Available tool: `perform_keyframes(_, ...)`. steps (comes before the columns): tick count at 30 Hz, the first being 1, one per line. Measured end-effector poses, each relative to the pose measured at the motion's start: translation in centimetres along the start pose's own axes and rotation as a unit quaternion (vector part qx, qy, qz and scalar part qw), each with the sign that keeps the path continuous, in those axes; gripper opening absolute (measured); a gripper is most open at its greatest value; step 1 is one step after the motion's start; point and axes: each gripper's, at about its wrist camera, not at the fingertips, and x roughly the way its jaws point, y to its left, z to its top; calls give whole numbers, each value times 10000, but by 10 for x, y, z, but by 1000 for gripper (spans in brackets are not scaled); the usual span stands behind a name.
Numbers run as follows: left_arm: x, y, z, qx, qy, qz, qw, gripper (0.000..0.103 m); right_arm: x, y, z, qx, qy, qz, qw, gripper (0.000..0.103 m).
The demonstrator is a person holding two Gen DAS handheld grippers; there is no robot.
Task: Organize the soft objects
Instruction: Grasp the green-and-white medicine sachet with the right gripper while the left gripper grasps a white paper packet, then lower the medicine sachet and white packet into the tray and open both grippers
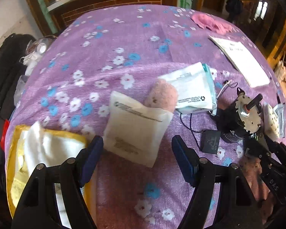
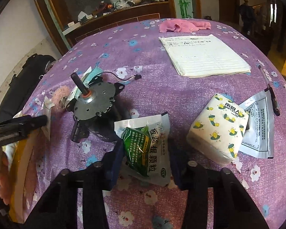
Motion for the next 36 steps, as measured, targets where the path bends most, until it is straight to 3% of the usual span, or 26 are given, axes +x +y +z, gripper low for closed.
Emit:
perform_keyframes(4, 13, -9, 4, 180, -46, 641, 9978, 74, -4, 2, -4, -82, -25, -69, 9999, 40)
perform_keyframes(6, 16, -12, 4, 345, -51, 627, 9974, 73, -6, 3, -5, -97, -26, -80, 9999, 40)
perform_keyframes(7, 14, -11, 3, 353, -105, 618, 9974, 62, -5, 3, -5, -95, -24, -68, 9999, 39)
perform_keyframes(8, 11, -8, 0, 306, -148, 582, 9977, 32, -7, 2, -5, -86, -24, -50, 9999, 39)
perform_keyframes(9, 7, -6, -1, 265, -139, 417, 9987, 23, -8, 1, -6, -72, -23, -25, 10000, 39)
perform_keyframes(13, -10, 5, -4, 67, -368, 214, 9991, 12, -9, -1, -6, -47, -37, 13, 10000, 38)
perform_keyframes(16, -29, 20, -9, -247, -595, -173, 9978, 5, -11, -2, -7, -6, -56, 28, 10000, 37)
perform_keyframes(22, -81, 47, -39, -953, -859, -1030, 9864, 3, -11, -8, -8, 169, -77, 184, 9997, 37)
perform_keyframes(28, -129, 62, -96, -1241, -1124, -1462, 9750, 3, -13, -7, -10, 186, -197, 235, 9994, 34)
perform_keyframes(36, -169, 112, -142, -1640, -1400, -1276, 9681, 3, -44, -5, -41, 586, -332, 647, 9956, 34)
